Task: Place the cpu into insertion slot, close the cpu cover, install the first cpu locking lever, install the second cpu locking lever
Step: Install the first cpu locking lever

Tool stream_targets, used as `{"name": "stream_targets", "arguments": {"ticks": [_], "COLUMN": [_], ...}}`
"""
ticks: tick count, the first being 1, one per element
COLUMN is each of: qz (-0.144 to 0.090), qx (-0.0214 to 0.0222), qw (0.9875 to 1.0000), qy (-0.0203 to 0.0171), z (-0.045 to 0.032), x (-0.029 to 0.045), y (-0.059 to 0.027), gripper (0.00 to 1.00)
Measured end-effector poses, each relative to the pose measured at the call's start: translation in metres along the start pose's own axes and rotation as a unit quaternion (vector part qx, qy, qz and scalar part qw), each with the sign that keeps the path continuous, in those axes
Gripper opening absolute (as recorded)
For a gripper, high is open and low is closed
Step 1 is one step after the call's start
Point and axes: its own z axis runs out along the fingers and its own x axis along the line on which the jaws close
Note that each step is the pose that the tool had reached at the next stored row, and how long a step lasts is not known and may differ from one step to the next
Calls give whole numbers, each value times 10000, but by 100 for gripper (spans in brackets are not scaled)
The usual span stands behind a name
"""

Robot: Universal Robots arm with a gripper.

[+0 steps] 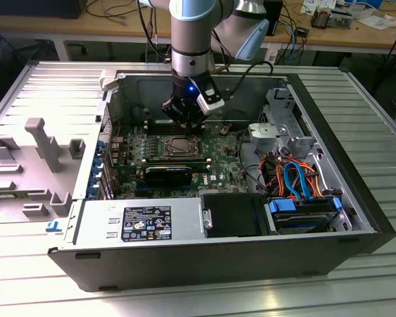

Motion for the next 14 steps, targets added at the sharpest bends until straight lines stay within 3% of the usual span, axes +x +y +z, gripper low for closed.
{"name": "stream_targets", "arguments": {"ticks": [14], "qz": [-1], "qx": [-6], "qw": [10000], "qy": [-2], "z": [32], "x": [-7], "y": [1], "gripper": [11]}}
